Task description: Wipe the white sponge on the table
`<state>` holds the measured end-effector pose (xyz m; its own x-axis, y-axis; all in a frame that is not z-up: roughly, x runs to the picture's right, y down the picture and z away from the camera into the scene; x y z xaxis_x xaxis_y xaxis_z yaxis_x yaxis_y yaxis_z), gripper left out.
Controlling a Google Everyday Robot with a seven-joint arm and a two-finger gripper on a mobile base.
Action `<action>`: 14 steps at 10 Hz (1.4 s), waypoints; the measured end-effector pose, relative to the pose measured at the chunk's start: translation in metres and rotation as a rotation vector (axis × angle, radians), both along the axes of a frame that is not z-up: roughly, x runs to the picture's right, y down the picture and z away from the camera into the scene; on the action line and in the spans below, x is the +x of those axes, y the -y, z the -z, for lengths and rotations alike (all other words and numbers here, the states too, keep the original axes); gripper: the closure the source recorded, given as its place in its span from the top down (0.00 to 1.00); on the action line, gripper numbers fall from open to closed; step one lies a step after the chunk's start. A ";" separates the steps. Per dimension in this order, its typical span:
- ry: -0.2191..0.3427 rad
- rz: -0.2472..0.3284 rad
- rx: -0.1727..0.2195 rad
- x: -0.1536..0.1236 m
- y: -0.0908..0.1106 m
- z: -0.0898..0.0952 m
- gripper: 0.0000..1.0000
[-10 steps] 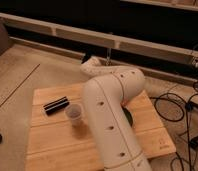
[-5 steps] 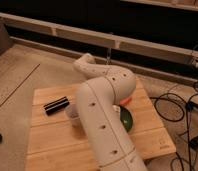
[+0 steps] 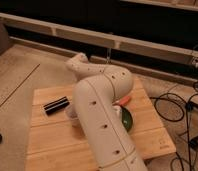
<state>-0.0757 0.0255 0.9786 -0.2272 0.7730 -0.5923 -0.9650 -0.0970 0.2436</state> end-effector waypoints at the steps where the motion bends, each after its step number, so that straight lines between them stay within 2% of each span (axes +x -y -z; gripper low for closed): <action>1: 0.030 -0.018 -0.010 -0.009 -0.004 0.008 0.00; 3: 0.059 -0.036 -0.052 -0.012 -0.023 0.024 0.00; 4: 0.057 -0.032 -0.091 -0.004 -0.041 0.034 0.00; 5: 0.041 -0.020 -0.119 0.007 -0.054 0.040 0.00; 7: -0.028 0.008 -0.143 0.044 -0.067 0.047 0.00; 9: -0.119 0.029 -0.141 0.086 -0.066 0.049 0.00; 10: -0.169 0.035 -0.120 0.106 -0.056 0.046 0.00; 11: -0.195 0.040 -0.093 0.115 -0.043 0.041 0.00; 13: -0.209 0.033 -0.051 0.116 -0.026 0.028 0.03; 14: -0.199 0.019 -0.039 0.107 -0.021 0.021 0.14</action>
<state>0.0316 0.0465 0.9577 -0.3287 0.7555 -0.5667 -0.8990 -0.0664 0.4329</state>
